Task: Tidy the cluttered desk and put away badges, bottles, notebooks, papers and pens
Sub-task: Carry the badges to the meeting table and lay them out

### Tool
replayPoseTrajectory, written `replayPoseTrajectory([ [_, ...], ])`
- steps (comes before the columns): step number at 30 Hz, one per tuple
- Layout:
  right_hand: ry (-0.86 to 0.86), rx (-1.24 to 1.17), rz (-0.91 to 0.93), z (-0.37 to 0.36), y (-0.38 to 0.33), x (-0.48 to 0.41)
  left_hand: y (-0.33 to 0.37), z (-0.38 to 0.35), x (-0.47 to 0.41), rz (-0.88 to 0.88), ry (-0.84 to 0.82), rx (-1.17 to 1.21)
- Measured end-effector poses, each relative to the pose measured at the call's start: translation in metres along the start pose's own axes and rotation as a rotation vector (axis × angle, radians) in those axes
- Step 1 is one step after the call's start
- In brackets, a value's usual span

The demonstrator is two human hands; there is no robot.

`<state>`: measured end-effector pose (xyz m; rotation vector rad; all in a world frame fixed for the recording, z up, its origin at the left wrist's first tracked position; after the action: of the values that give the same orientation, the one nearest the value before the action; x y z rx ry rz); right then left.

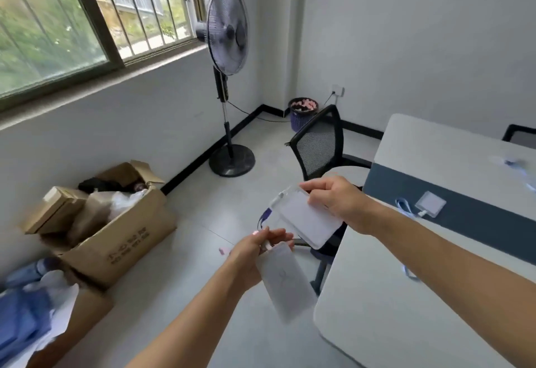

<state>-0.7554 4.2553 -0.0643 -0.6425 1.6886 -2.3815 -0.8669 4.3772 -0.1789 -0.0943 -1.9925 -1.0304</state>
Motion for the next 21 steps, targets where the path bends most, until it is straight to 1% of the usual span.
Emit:
replayPoseTrajectory([
  [2, -0.035, 0.003, -0.009, -0.011, 0.009, -0.007, 0.016, 0.009, -0.011, -0.023, 0.045, 0.032],
  [6, -0.037, 0.043, -0.059, -0.029, 0.036, -0.035, 0.048, 0.027, -0.039, -0.016, 0.135, 0.098],
  [10, -0.059, 0.040, -0.093, -0.050, 0.051, -0.065, 0.084, 0.027, -0.064, -0.017, 0.168, 0.206],
  [13, -0.071, -0.025, -0.090, -0.063, 0.048, -0.093, 0.102, 0.018, -0.087, 0.010, 0.190, 0.196],
  [15, -0.055, -0.045, -0.078, -0.065, 0.046, -0.114, 0.112, 0.009, -0.105, 0.040, 0.204, 0.203],
  [18, -0.017, -0.051, -0.059, -0.064, 0.045, -0.136, 0.126, -0.008, -0.122, 0.028, 0.206, 0.186],
  [21, 0.034, -0.035, -0.107, -0.055, 0.053, -0.153, 0.138, -0.022, -0.147, 0.018, 0.223, 0.209],
])
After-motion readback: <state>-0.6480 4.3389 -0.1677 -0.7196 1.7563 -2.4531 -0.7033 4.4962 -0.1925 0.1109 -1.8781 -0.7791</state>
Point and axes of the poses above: each hand's wrist, its own x-axis away from the middle knuckle, its own z-axis out of the back of the hand, y = z × x, the point moved 8 cm from there along -x, towards the middle knuckle, and after that the axes turned 14 degrees about y, right-handed, at the moved point
